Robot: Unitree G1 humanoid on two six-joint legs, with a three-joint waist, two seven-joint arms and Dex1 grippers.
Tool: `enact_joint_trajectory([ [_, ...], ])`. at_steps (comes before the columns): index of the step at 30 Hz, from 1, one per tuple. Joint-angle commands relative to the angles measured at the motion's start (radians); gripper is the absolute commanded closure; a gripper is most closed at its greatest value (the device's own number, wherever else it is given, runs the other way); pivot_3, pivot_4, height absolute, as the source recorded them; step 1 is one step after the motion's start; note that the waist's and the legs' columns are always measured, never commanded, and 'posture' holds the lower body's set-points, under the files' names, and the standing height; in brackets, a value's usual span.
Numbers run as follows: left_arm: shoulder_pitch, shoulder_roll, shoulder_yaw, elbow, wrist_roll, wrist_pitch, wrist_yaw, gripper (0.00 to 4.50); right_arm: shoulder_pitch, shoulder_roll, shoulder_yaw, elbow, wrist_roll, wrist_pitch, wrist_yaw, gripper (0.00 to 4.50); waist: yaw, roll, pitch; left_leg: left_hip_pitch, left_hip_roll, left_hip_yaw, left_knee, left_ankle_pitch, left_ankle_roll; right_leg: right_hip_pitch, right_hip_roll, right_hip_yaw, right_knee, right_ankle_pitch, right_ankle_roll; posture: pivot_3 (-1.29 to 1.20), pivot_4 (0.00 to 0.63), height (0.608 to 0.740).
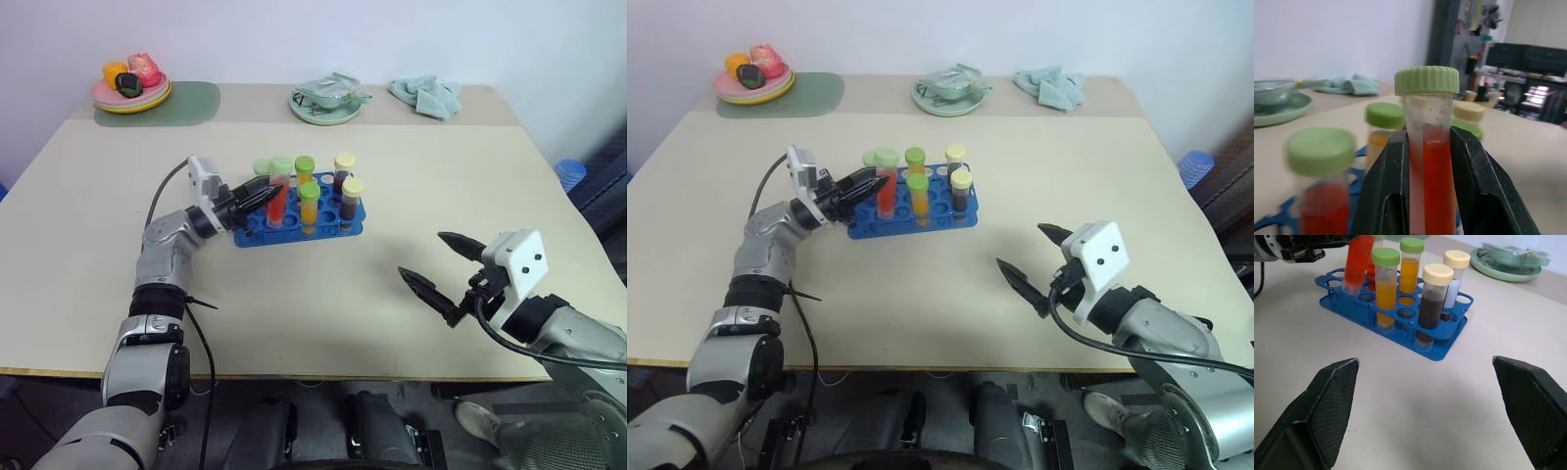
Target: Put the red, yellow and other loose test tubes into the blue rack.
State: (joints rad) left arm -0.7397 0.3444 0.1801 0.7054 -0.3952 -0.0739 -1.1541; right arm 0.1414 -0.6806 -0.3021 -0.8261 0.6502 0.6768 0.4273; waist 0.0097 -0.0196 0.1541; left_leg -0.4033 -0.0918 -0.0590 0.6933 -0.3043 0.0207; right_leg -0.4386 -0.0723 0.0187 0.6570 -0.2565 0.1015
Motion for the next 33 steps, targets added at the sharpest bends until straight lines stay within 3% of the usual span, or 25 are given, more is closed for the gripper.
enact_joint_trajectory([
  [1,-0.001,0.015,-0.001,0.077,0.037,-0.063,0.016,3.9,-0.013,-0.009,-0.029,-0.041,0.023,0.008,-0.007,0.0,-0.001,0.0,0.0,0.0,0.0,0.0,0.0,0.0,0.0,0.0,0.0,0.0,0.0,0.0,0.0,0.0,0.15,0.74],
  [7,0.014,0.006,-0.006,0.127,0.04,-0.126,0.008,3.9,-0.028,-0.019,-0.03,-0.039,0.034,0.024,-0.011,0.0,-0.007,0.0,-0.001,0.017,0.0,0.0,-0.008,-0.003,0.006,0.015,0.0,0.001,-0.005,0.0,0.0,0.0,0.15,0.74],
  [17,0.124,-0.042,0.021,0.07,0.004,-0.316,0.0,3.9,0.032,-0.004,-0.09,-0.066,0.124,0.057,-0.008,0.0,-0.007,0.004,-0.007,0.017,0.001,0.001,-0.009,-0.003,0.005,0.014,0.0,0.002,-0.007,0.0,0.0,0.0,0.15,0.74],
  [26,0.199,-0.051,0.02,0.035,-0.006,-0.315,0.051,3.9,0.032,-0.027,-0.117,-0.027,0.183,0.057,0.009,0.0,-0.007,0.004,-0.007,0.016,0.001,0.001,-0.01,-0.003,0.006,0.014,0.0,0.002,-0.008,0.0,0.0,0.0,0.15,0.74],
  [32,0.21,-0.04,0.025,-0.04,-0.019,-0.285,0.095,0.96,-0.005,-0.04,-0.096,0.0,0.184,0.055,0.022,0.0,-0.002,0.004,-0.007,0.016,0.001,0.001,-0.01,-0.003,0.006,0.014,0.0,0.001,-0.008,0.0,0.0,0.0,0.15,0.74],
  [33,0.219,-0.029,0.017,-0.07,-0.008,-0.267,0.111,0.96,-0.01,-0.042,-0.09,0.007,0.181,0.053,0.027,0.0,-0.001,0.004,-0.007,0.016,0.001,0.001,-0.01,-0.003,0.006,0.014,0.0,0.001,-0.008,0.0,0.0,0.0,0.15,0.74],
])
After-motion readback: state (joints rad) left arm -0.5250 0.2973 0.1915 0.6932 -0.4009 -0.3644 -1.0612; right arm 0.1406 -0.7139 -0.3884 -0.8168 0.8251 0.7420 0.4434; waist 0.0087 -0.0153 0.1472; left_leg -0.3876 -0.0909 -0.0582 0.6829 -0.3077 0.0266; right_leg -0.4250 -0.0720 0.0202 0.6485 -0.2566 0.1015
